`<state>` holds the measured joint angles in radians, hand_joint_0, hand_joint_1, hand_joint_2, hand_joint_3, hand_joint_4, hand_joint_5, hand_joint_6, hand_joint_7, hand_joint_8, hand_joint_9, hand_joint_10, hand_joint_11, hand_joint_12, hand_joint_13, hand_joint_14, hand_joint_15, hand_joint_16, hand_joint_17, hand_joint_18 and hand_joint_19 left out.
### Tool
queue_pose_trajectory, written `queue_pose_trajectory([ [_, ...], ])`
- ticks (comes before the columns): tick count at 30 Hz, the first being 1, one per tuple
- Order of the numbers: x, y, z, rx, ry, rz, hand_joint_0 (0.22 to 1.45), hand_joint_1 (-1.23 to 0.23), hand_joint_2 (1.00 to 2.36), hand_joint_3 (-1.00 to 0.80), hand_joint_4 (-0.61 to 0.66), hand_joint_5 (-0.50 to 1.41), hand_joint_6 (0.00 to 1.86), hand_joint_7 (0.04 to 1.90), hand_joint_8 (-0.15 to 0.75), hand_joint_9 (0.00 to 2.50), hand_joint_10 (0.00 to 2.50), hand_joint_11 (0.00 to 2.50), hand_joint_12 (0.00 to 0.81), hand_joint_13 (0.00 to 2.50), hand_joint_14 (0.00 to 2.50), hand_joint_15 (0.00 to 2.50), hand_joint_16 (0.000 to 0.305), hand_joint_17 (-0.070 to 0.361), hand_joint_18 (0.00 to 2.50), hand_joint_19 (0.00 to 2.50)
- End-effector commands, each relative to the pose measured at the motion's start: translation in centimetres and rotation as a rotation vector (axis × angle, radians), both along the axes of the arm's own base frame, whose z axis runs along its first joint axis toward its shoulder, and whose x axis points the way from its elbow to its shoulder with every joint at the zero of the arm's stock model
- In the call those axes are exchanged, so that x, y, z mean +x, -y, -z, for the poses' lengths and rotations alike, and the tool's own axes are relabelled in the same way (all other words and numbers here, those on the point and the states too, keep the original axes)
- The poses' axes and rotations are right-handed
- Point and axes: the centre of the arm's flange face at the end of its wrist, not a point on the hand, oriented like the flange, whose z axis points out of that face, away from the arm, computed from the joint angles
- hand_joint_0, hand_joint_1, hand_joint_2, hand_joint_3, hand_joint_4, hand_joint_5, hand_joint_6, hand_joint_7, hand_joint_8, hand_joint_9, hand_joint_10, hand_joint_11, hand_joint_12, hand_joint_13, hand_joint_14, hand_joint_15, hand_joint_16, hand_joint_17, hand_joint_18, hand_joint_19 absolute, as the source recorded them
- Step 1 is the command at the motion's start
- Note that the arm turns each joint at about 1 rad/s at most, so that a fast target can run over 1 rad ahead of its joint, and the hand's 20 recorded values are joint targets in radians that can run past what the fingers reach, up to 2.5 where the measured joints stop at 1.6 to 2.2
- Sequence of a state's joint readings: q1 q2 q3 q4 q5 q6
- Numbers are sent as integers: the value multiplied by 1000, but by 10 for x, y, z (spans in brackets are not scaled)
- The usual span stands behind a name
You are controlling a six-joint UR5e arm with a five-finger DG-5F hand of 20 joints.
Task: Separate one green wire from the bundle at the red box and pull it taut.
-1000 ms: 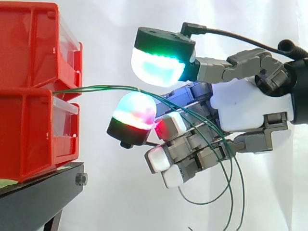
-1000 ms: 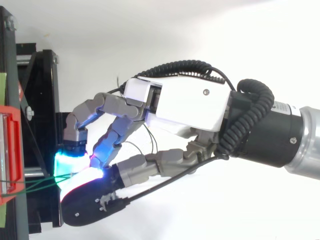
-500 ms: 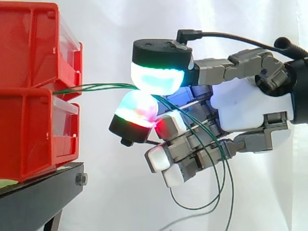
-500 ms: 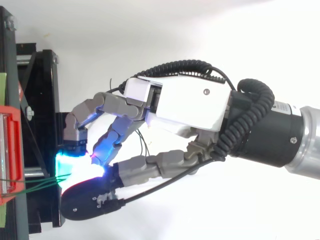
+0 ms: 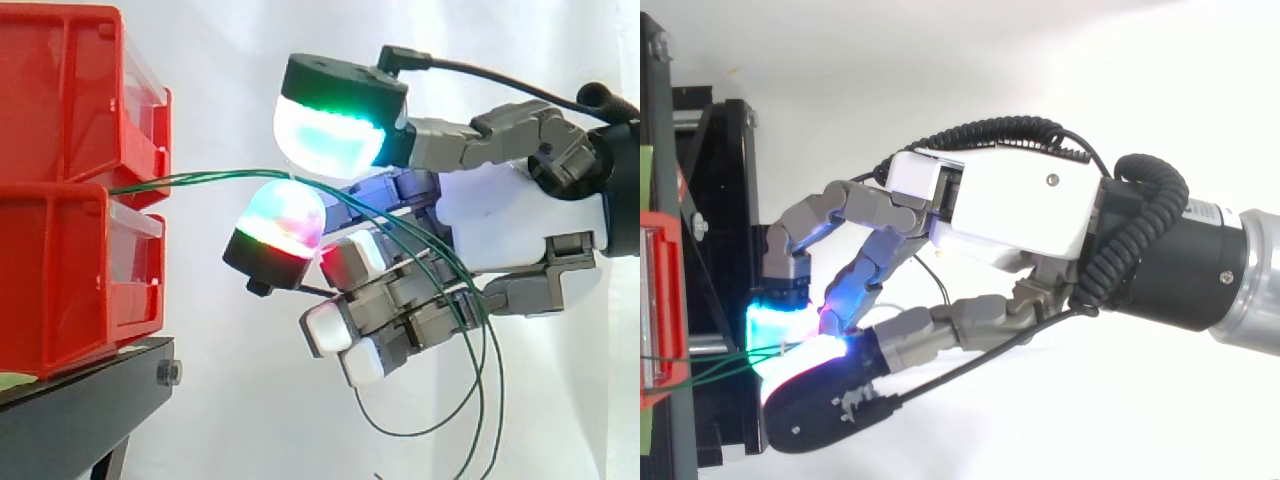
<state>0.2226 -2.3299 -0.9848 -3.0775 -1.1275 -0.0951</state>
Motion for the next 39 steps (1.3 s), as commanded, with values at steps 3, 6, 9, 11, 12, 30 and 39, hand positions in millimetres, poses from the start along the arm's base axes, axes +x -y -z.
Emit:
queue_pose_trajectory([
  [3, 0, 1, 0, 0, -1, 2, 581, -526, 1000, -500, 134, -158, 907, 943, 300, 1187, 24, 927, 352, 953, 22, 598, 54, 121, 774, 673],
  [6, 0, 1, -1, 0, 2, 2, 619, -581, 1011, -378, 117, -158, 908, 976, 296, 1180, 24, 923, 351, 955, 23, 602, 53, 119, 768, 676],
  [9, 0, 1, 0, 0, 2, 2, 627, -686, 1019, -265, 110, -161, 914, 994, 298, 1156, 24, 932, 350, 946, 23, 595, 53, 120, 767, 678],
  [11, 0, 1, 0, 0, 2, 2, 631, -722, 1019, -240, 93, -164, 920, 984, 299, 1139, 23, 928, 354, 938, 22, 599, 53, 120, 763, 677],
  [12, 0, 1, 0, 0, 0, 3, 641, -753, 1020, -229, 68, -167, 924, 989, 299, 1129, 24, 937, 351, 936, 24, 590, 54, 121, 761, 675],
  [30, 0, 1, -2, 8, 2, 7, 672, -813, 1000, -500, 88, -173, 923, 919, 281, 1103, 23, 907, 334, 911, 24, 590, 52, 116, 740, 650],
  [39, 0, 1, -1, 8, 2, 10, 581, -644, 1000, -500, 117, -159, 909, 936, 286, 1148, 25, 902, 347, 940, 22, 592, 53, 119, 761, 674],
])
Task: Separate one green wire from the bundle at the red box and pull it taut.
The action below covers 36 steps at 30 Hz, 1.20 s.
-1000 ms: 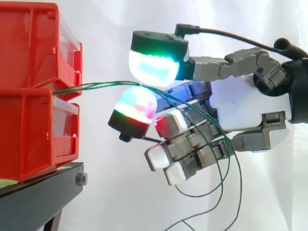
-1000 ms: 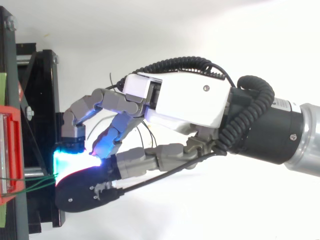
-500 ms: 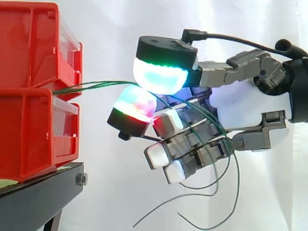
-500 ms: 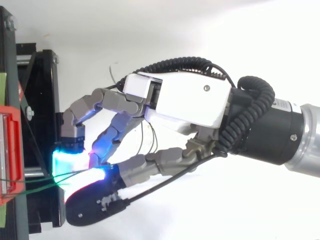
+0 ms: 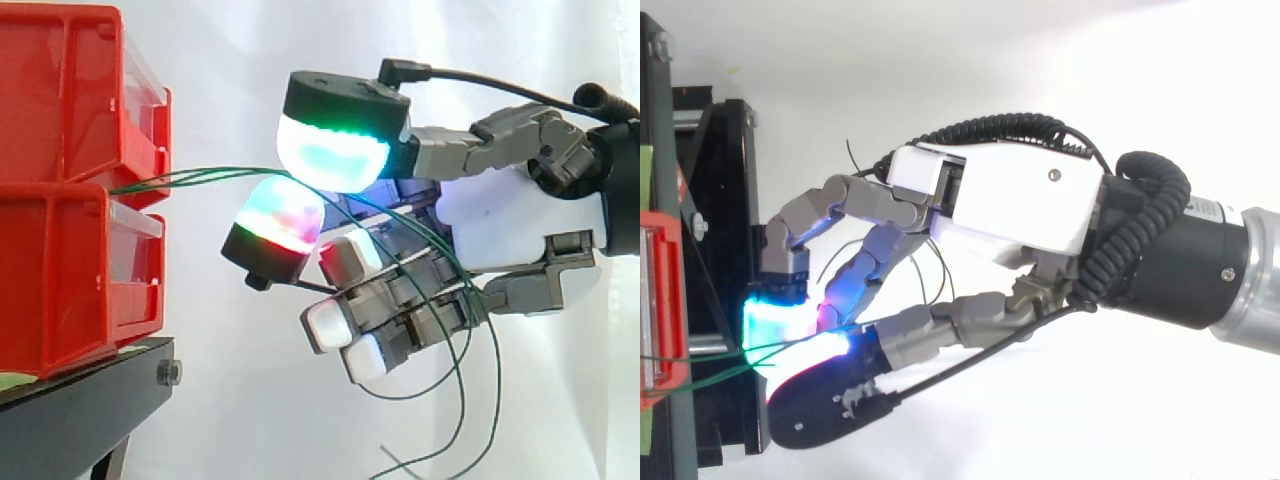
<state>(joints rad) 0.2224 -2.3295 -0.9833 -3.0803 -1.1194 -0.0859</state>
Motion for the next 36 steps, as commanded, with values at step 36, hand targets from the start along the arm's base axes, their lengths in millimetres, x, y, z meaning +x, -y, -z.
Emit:
queue_pose_trajectory([
  [36, 0, 2, 1, 9, 0, -3, 527, -718, 1000, -500, 124, -168, 914, 898, 293, 1115, 23, 901, 356, 929, 22, 597, 56, 125, 765, 671],
])
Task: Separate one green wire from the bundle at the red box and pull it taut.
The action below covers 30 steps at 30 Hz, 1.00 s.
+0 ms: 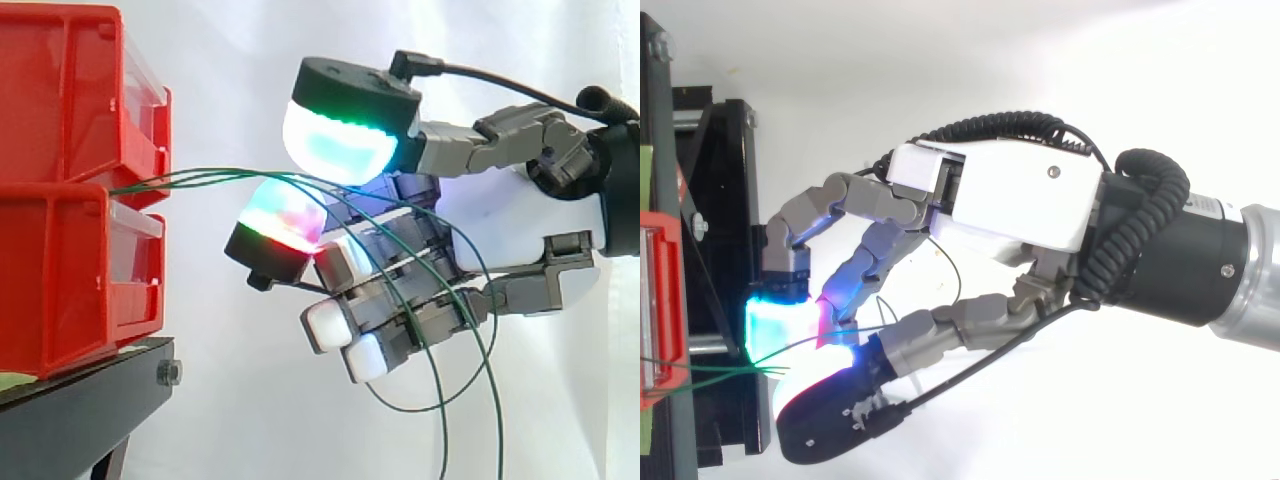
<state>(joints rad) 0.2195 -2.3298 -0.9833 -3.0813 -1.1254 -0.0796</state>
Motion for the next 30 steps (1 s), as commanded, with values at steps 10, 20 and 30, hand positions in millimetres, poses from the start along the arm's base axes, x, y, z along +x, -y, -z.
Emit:
queue_pose_trajectory([
  [10, 0, 0, 0, 3, 0, 0, 609, -616, 1013, -349, 99, -159, 900, 973, 287, 1142, 25, 900, 352, 938, 22, 597, 53, 120, 762, 697],
  [20, 0, 0, 0, 2, 0, 1, 635, -728, 1016, -301, 123, -167, 910, 950, 289, 1122, 24, 901, 350, 939, 22, 603, 53, 120, 765, 684],
  [30, 0, 0, 0, 2, 0, 4, 595, -721, 1001, -496, 136, -170, 904, 925, 292, 1138, 24, 919, 351, 950, 24, 611, 54, 121, 771, 683],
])
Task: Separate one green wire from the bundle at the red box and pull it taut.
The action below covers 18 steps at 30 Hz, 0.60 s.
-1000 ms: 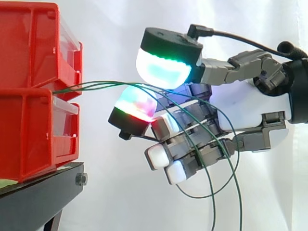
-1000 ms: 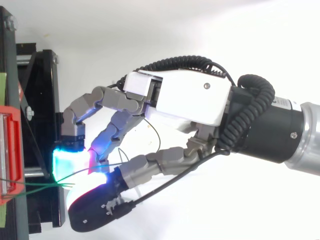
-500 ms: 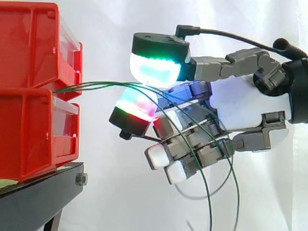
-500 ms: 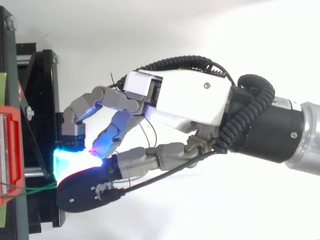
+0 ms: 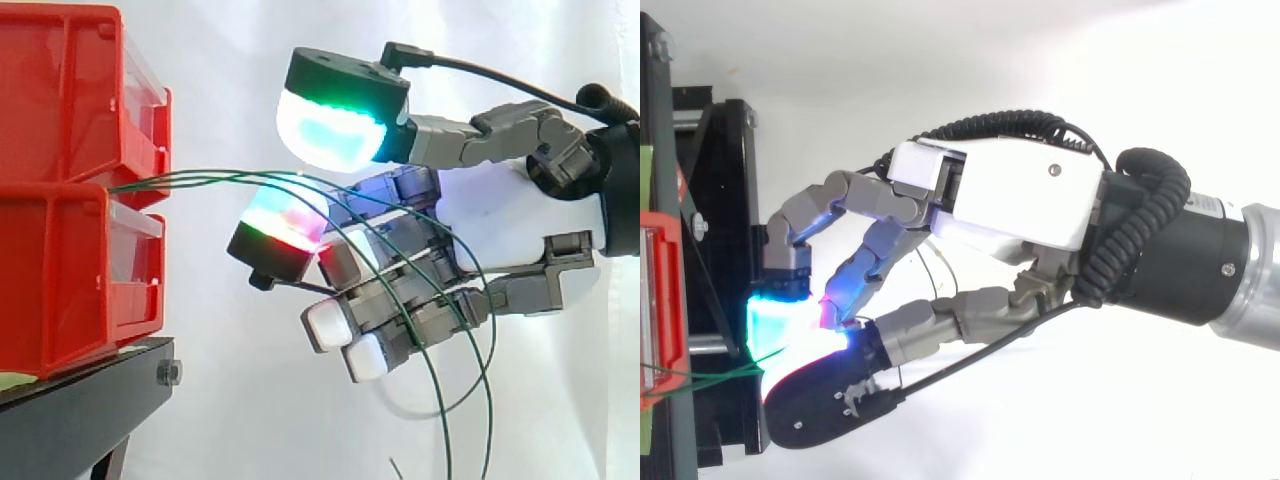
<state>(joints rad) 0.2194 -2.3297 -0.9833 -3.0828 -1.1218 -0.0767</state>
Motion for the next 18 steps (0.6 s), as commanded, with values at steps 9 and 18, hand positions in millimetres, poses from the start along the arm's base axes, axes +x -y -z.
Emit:
queue_pose_trajectory([
  [9, -2, -4, 2, 2, -14, -5, 622, -706, 1019, -264, 90, -157, 922, 981, 299, 1183, 25, 949, 350, 962, 24, 607, 53, 119, 781, 695],
  [18, -2, -5, 1, -3, -19, -7, 597, -669, 1014, -336, 116, -145, 913, 960, 293, 1201, 25, 934, 356, 963, 24, 609, 54, 121, 780, 699],
])
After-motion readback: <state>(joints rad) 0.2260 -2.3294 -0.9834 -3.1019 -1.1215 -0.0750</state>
